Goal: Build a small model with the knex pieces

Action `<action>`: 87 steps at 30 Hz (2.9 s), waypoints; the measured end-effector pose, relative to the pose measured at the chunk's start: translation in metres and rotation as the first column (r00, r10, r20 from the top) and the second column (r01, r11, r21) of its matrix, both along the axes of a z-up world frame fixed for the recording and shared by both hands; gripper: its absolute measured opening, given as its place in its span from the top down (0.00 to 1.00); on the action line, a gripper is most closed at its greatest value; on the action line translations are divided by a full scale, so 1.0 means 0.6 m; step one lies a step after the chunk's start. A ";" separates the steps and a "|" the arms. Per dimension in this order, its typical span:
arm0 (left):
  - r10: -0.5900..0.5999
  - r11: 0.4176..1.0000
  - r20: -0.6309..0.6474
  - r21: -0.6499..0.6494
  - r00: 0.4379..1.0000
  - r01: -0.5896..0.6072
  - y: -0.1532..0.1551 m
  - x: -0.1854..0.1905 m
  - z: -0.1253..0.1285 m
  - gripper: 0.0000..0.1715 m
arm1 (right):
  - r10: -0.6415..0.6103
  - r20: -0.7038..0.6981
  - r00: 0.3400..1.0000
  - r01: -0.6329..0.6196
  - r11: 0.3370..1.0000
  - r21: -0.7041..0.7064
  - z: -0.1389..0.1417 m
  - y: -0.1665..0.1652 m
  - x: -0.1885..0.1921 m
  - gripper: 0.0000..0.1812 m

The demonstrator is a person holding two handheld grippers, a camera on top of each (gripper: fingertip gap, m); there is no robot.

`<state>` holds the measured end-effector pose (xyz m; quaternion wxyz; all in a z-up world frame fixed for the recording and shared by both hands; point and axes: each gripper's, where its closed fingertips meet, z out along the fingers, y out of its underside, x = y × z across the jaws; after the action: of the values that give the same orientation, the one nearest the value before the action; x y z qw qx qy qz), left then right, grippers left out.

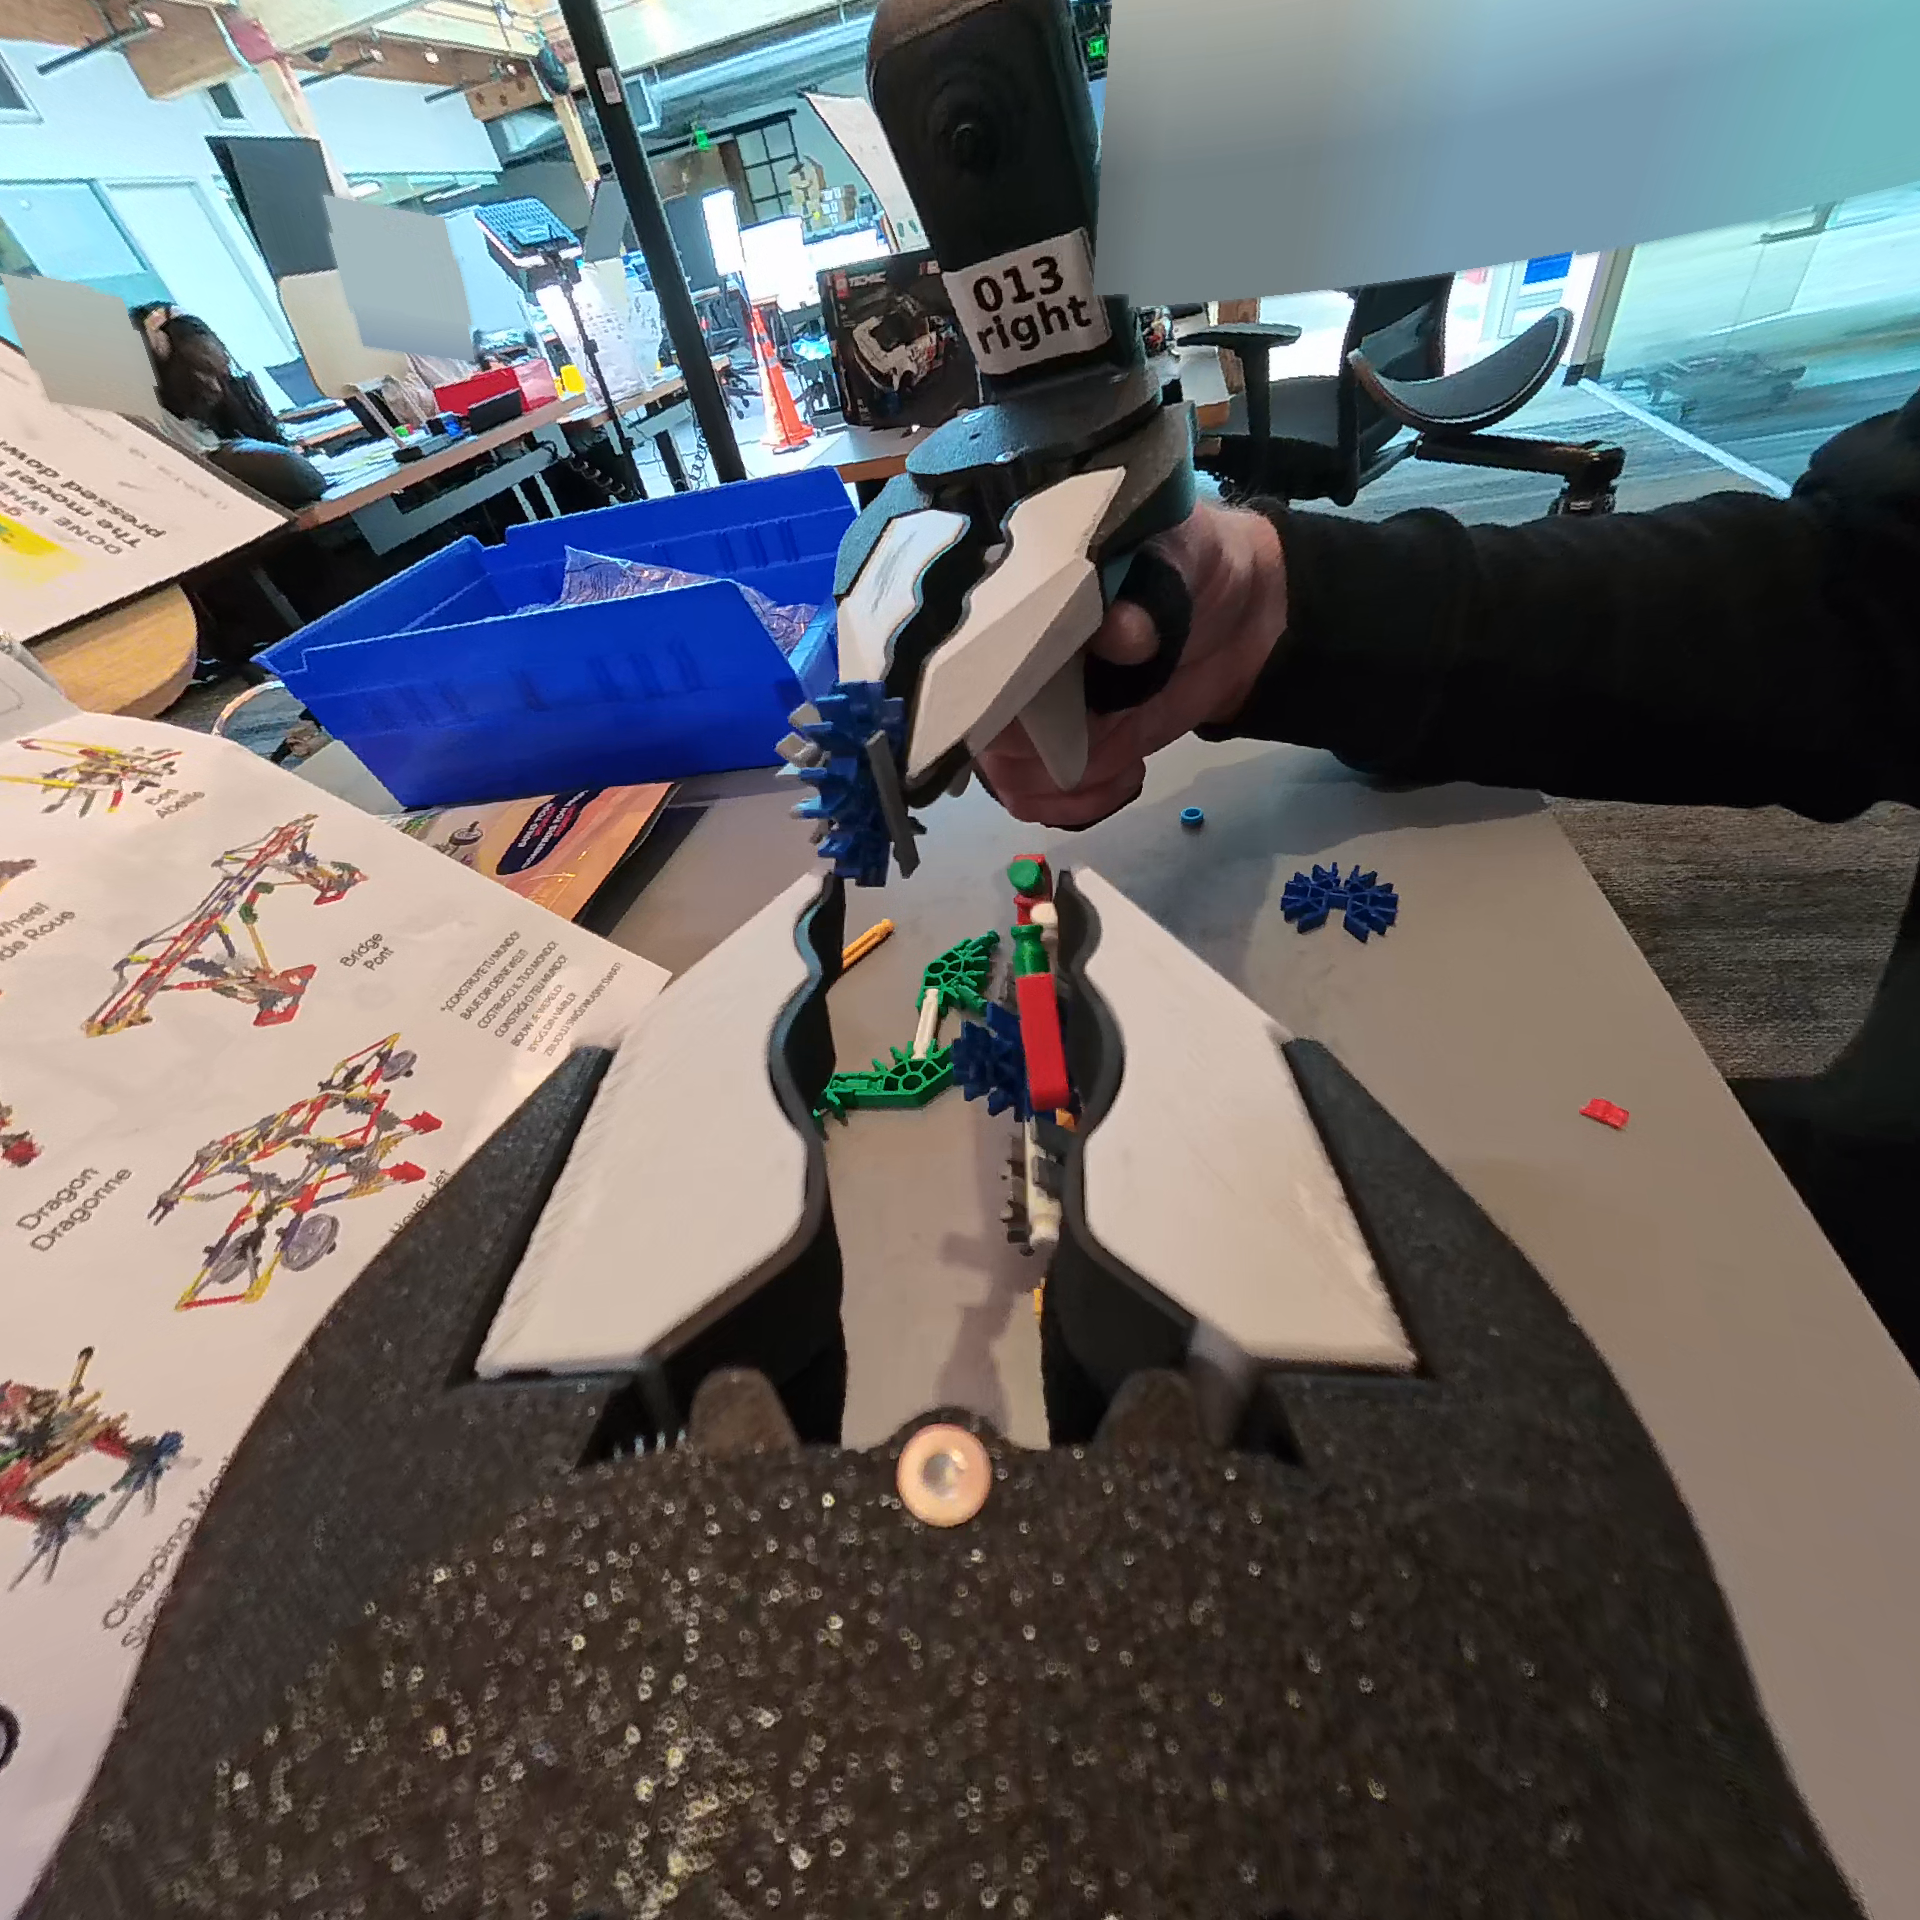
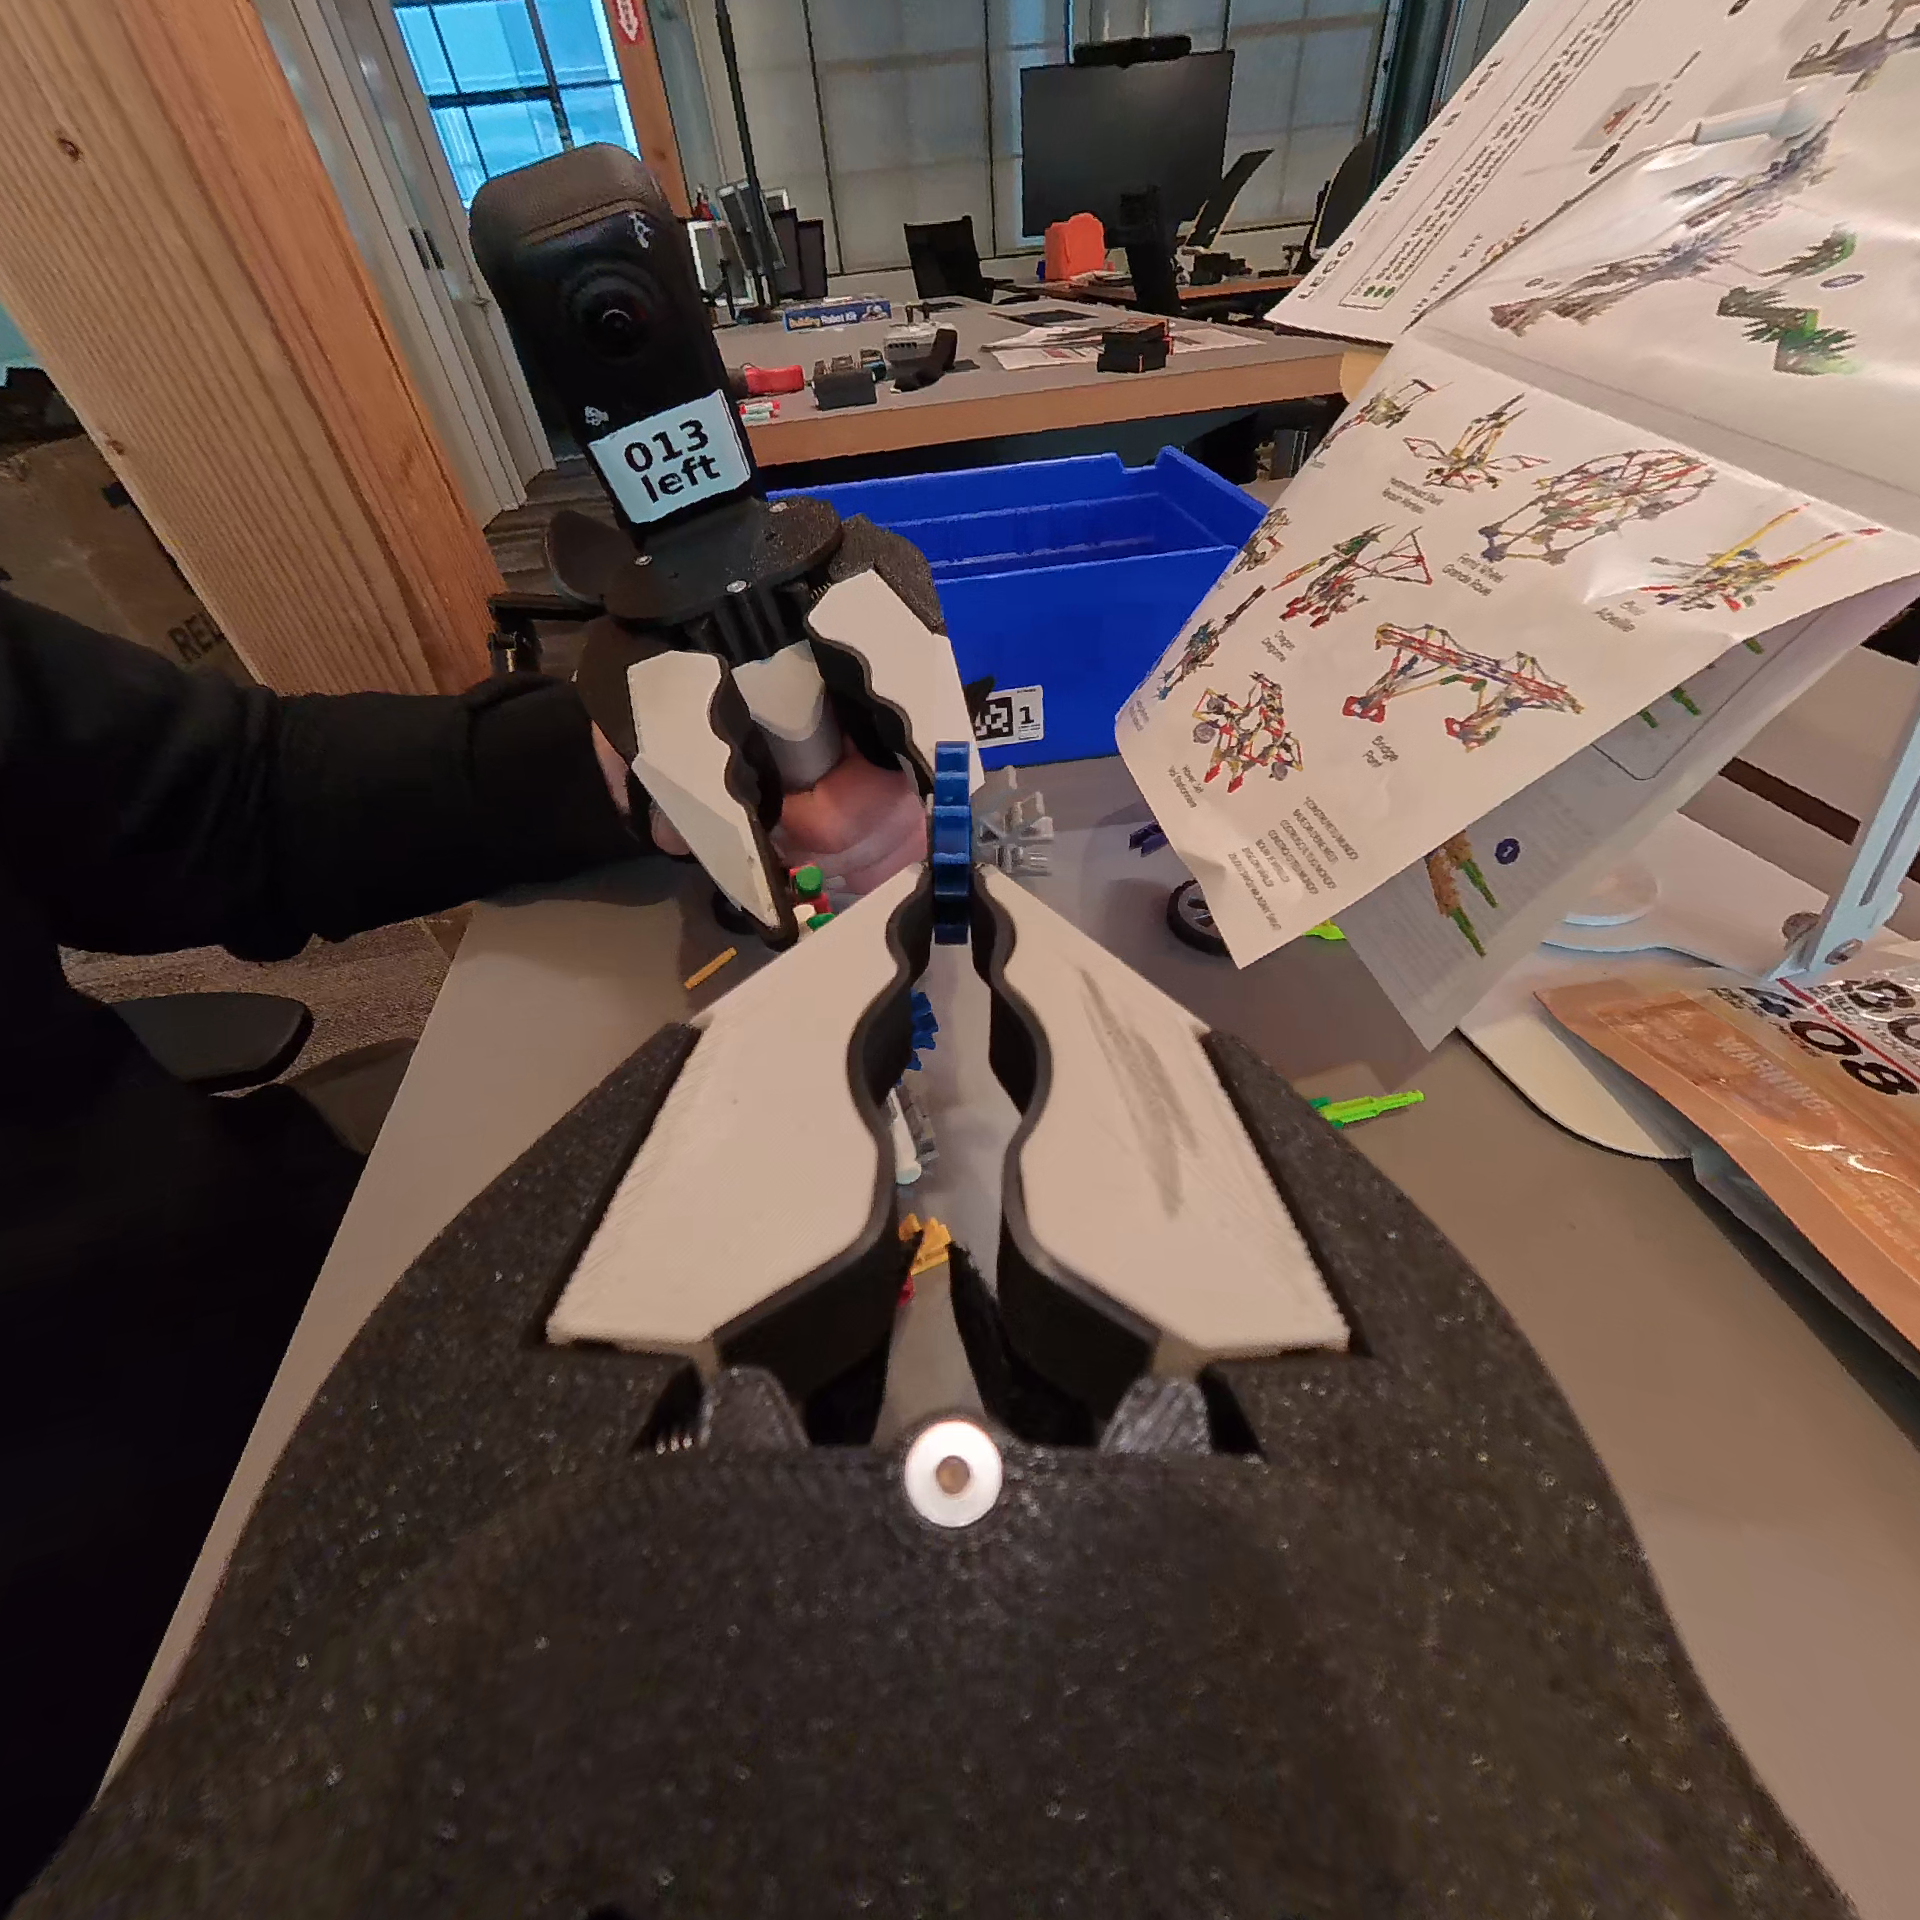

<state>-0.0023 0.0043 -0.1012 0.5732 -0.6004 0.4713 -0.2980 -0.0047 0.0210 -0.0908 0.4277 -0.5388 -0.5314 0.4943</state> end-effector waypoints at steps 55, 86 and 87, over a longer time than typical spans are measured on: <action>-0.059 0.998 -0.091 -0.022 0.994 0.057 -0.020 -0.006 -0.014 0.88 | 0.164 0.012 0.986 -0.164 0.986 -0.008 0.001 -0.050 -0.010 0.97; -0.082 0.996 -0.035 -0.027 0.996 0.081 -0.025 0.001 -0.005 0.90 | 0.160 0.032 0.987 -0.161 0.986 0.051 0.003 -0.056 -0.015 0.97; -0.080 0.996 -0.028 -0.028 0.996 0.079 -0.024 0.001 -0.003 0.90 | 0.162 0.028 0.986 -0.163 0.986 0.046 0.004 -0.056 -0.015 0.97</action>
<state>-0.0016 -0.0099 -0.1033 0.5459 -0.5932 0.4990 -0.3181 -0.0137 -0.0126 -0.0883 0.3925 -0.4892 -0.5904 0.5080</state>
